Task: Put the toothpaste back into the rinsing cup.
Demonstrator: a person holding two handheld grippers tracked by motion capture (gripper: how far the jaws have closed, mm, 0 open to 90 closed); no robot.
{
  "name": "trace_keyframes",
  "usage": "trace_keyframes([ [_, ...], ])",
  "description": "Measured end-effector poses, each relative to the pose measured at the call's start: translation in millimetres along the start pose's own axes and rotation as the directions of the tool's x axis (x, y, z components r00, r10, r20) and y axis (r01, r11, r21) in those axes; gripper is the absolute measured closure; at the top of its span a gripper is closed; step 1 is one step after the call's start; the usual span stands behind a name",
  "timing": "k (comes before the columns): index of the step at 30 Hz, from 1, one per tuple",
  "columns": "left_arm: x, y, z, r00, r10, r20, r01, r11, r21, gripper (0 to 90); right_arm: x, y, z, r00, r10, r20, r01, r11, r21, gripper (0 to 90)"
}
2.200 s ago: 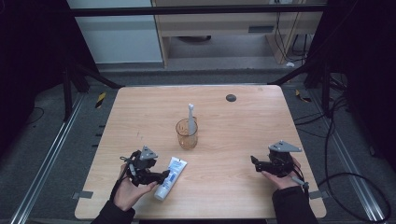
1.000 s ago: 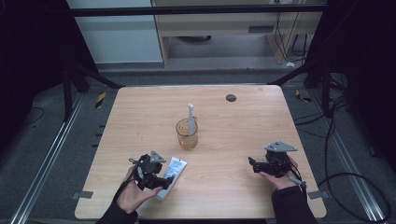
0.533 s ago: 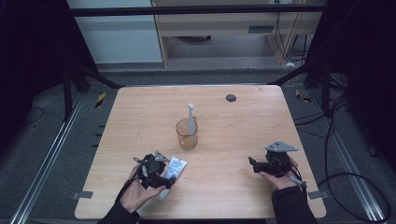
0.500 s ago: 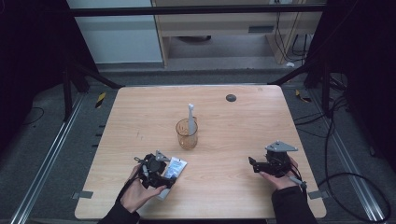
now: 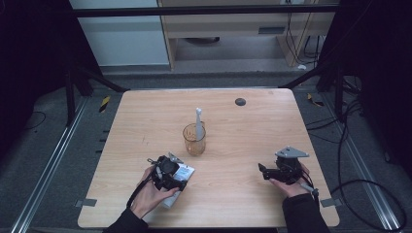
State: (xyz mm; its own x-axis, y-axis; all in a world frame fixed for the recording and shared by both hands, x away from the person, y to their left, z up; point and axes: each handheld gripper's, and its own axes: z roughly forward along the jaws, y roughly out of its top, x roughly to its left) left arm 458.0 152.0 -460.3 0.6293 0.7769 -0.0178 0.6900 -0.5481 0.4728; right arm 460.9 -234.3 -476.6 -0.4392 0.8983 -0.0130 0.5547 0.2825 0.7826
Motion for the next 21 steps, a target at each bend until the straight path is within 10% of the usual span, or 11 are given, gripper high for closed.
trace_keyframes([
  [21,4.1,4.0,17.9,0.999,-0.042,-0.014,0.042,0.9987,0.028,34.0,1.7,0.5,2.0,1.0,0.003,-0.003,-0.003,1.0,0.005,17.2],
])
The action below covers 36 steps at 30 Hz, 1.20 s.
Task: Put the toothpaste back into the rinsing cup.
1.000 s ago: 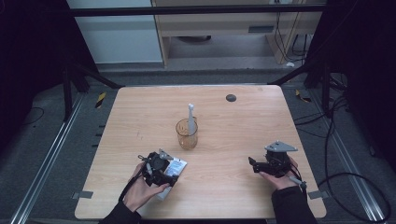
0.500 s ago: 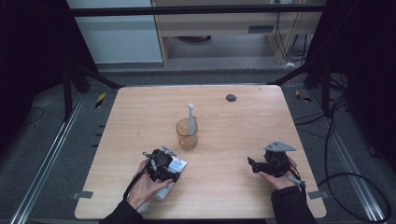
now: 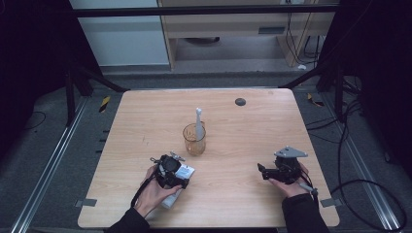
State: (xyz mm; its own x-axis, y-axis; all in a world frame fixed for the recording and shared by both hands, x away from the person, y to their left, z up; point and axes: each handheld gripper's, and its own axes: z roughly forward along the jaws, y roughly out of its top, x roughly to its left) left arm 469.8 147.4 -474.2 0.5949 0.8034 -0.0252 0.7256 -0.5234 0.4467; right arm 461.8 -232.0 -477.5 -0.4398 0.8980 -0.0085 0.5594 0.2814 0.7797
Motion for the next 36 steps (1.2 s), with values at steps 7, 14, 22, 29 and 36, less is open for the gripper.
trace_keyframes([
  [7,-2.4,1.3,2.2,1.0,0.0,-0.008,0.0,0.9999,0.01,35.1,-0.3,0.0,0.6,1.0,0.001,0.003,-0.001,1.0,0.002,17.2],
  [14,-5.1,4.0,1.2,0.9999,-0.007,-0.015,0.008,0.9996,0.029,43.7,-0.9,-0.1,0.3,1.0,0.006,0.006,-0.006,1.0,0.003,17.2],
  [22,3.2,3.6,-5.0,0.9985,-0.042,0.036,0.041,0.999,0.018,58.7,-1.4,-0.3,1.4,1.0,0.001,0.008,-0.001,1.0,0.007,17.2],
  [29,1.1,2.3,-9.7,0.9995,-0.019,0.027,0.019,0.9998,-0.001,67.2,-2.2,-0.8,1.1,0.9999,-0.003,0.013,0.003,1.0,0.007,17.4],
  [36,4.1,-0.6,-22.5,0.9986,-0.014,0.05,0.015,0.9994,-0.032,68.9,-3.2,-2.3,1.0,0.9999,0.002,0.014,-0.002,1.0,0.01,17.7],
])
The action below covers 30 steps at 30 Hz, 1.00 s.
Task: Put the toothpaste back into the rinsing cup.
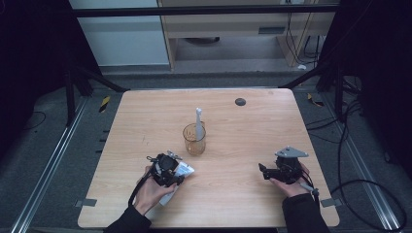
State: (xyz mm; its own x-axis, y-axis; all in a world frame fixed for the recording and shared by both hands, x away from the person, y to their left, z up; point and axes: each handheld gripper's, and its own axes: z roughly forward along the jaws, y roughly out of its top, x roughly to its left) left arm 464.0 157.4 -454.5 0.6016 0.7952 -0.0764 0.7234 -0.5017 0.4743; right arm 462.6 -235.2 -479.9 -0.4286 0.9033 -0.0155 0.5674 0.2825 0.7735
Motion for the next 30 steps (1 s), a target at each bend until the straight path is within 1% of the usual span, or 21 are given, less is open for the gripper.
trace_keyframes([
  [2,0.9,0.1,-9.9,1.0,-0.001,0.005,0.001,0.9992,-0.039,69.0,-0.2,-0.5,0.3,1.0,-0.003,0.002,0.003,1.0,0.0,17.8],
  [4,2.2,0.1,-20.8,1.0,-0.006,0.001,0.006,0.9964,-0.084,69.1,-0.3,-0.6,0.1,1.0,-0.007,0.003,0.007,1.0,-0.001,17.8],
  [6,4.0,-0.2,-31.1,0.9999,-0.011,-0.003,0.01,0.9907,-0.136,69.1,0.3,-0.3,-0.6,1.0,0.0,0.0,0.0,1.0,-0.002,17.8],
  [8,6.5,-0.1,-40.7,0.9999,-0.012,-0.01,0.01,0.9833,-0.182,69.1,-0.3,-0.5,-0.6,1.0,-0.007,0.005,0.008,1.0,-0.004,17.8],
  [11,10.2,0.0,-52.7,0.9995,-0.019,-0.027,0.012,0.9706,-0.24,69.2,-0.4,-0.6,-0.5,1.0,-0.004,0.007,0.004,1.0,-0.005,17.8],
  [12,11.8,-0.1,-56.7,0.9992,-0.023,-0.032,0.014,0.9642,-0.265,69.2,-0.5,-0.6,-0.6,1.0,-0.003,0.008,0.003,1.0,-0.005,17.8],
  [13,12.9,-0.1,-58.9,0.9991,-0.025,-0.035,0.014,0.9605,-0.278,69.2,-0.4,-0.7,-0.8,1.0,0.0,0.01,0.0,1.0,-0.003,17.8],
  [15,15.5,0.6,-64.1,0.9986,-0.035,-0.04,0.021,0.9504,-0.31,69.2,-1.2,-0.7,-0.5,0.9999,-0.005,0.012,0.005,1.0,-0.009,17.7],
  [22,28.6,6.7,-81.3,0.9959,-0.059,-0.068,0.029,0.9232,-0.383,69.2,-0.5,-1.2,0.1,0.9999,-0.004,0.015,0.004,1.0,-0.007,17.7],
  [24,32.3,9.6,-84.8,0.9949,-0.068,-0.075,0.031,0.9121,-0.409,69.2,-0.4,-1.3,0.1,0.9998,-0.003,0.017,0.004,1.0,-0.01,17.6],
  [26,35.2,13.8,-87.9,0.9938,-0.073,-0.084,0.03,0.9029,-0.429,69.2,-0.6,-1.3,-0.1,0.9998,0.001,0.021,0.0,1.0,-0.011,17.6],
  [27,36.0,15.7,-89.1,0.9933,-0.074,-0.088,0.028,0.8966,-0.442,69.2,-0.9,-1.3,-0.3,0.9998,0.0,0.021,0.0,1.0,-0.012,17.6],
  [29,37.0,19.7,-90.8,0.9925,-0.078,-0.094,0.026,0.8875,-0.46,69.2,-1.2,-1.4,-0.3,0.9997,0.001,0.024,-0.001,1.0,-0.013,17.6],
  [30,37.4,22.9,-91.9,0.9919,-0.081,-0.099,0.025,0.8815,-0.472,69.2,-1.3,-1.4,-0.2,0.9997,0.001,0.024,-0.001,1.0,-0.013,17.6],
])
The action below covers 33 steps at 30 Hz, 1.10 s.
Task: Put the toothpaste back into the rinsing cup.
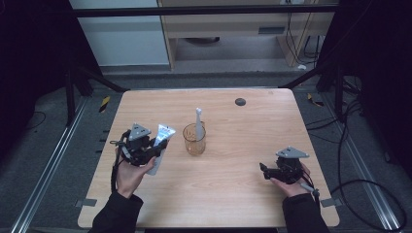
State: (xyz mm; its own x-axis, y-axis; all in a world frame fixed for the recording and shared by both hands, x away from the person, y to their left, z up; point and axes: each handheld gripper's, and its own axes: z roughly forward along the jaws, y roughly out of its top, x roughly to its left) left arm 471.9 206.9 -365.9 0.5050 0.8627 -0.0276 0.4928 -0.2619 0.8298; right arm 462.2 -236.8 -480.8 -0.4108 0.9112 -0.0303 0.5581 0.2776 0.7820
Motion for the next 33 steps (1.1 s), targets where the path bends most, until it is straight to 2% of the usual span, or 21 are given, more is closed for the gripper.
trace_keyframes([
  [6,0.3,13.3,3.8,0.9997,-0.014,-0.019,0.013,0.9978,-0.065,69.2,0.1,-0.2,0.5,1.0,-0.003,0.002,0.003,1.0,-0.002,17.5],
  [15,3.9,28.8,13.5,0.9984,-0.052,-0.02,0.049,0.9886,-0.142,69.2,-0.1,-0.1,1.6,1.0,-0.004,0.004,0.004,1.0,-0.008,17.3],
  [21,2.6,37.0,24.1,0.9984,-0.055,-0.01,0.053,0.9828,-0.177,69.2,0.3,-0.2,4.1,1.0,-0.006,0.0,0.006,1.0,-0.003,17.2],
  [33,0.9,55.4,44.0,0.9976,-0.068,0.017,0.07,0.966,-0.249,69.2,-1.6,-1.0,5.5,1.0,0.003,-0.002,-0.003,1.0,0.0,17.2],
])
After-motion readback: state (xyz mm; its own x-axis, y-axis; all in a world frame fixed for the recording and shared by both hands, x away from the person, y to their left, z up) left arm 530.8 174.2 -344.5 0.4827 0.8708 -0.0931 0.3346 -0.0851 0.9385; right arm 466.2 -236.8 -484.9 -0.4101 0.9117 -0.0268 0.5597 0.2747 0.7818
